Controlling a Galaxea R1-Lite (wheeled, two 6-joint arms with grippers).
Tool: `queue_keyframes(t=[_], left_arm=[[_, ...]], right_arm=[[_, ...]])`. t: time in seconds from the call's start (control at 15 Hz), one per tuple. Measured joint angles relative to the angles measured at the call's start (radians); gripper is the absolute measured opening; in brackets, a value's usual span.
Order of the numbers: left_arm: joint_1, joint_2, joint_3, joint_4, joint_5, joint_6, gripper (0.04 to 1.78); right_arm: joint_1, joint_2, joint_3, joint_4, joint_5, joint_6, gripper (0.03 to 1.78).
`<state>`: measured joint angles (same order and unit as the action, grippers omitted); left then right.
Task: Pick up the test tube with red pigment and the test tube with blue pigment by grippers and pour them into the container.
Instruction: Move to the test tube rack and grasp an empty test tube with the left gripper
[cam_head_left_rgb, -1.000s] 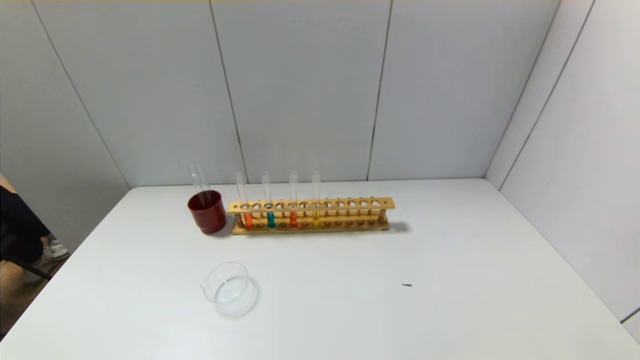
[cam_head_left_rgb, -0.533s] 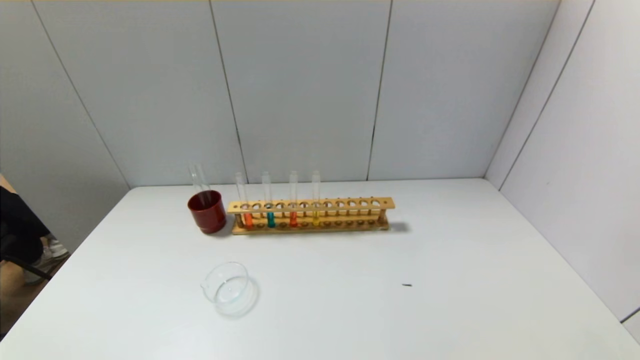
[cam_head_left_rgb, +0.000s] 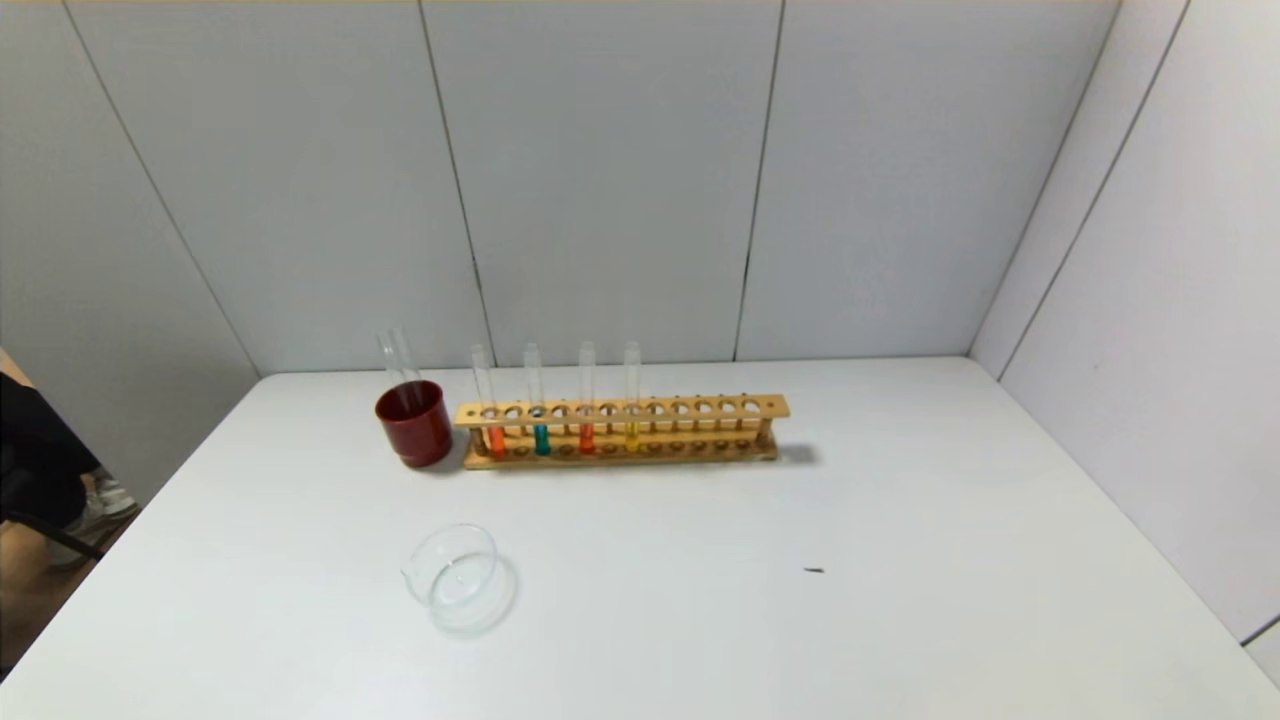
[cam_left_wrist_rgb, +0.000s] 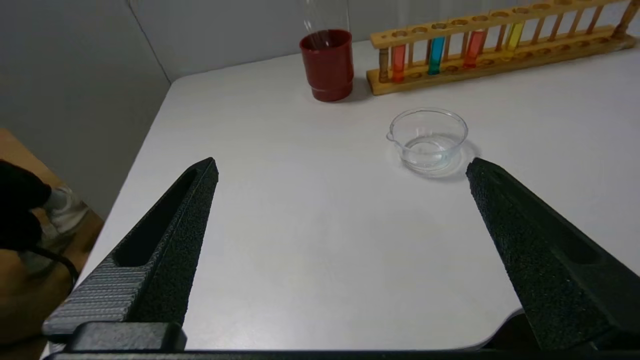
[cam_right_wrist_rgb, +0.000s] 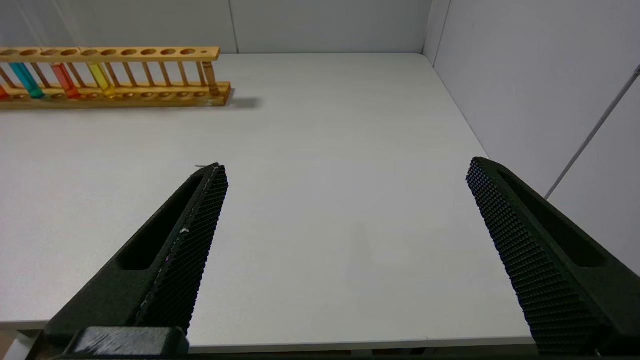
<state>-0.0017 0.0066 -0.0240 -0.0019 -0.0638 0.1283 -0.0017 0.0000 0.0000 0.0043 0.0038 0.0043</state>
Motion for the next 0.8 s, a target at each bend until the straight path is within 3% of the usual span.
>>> queue_keyframes(t=[0.33,0.8], left_arm=[[-0.008,0.193,-0.303,0.018,-0.098,-0.023,1.75],[-0.083,0.754,-0.637,-0.060,-0.163,-0.076,1.75]], right_arm=[[0.000,0.000,0.000,0.000,0.000,0.000,1.75],[0.000,0.000,0.000,0.000,0.000,0.000,1.75]])
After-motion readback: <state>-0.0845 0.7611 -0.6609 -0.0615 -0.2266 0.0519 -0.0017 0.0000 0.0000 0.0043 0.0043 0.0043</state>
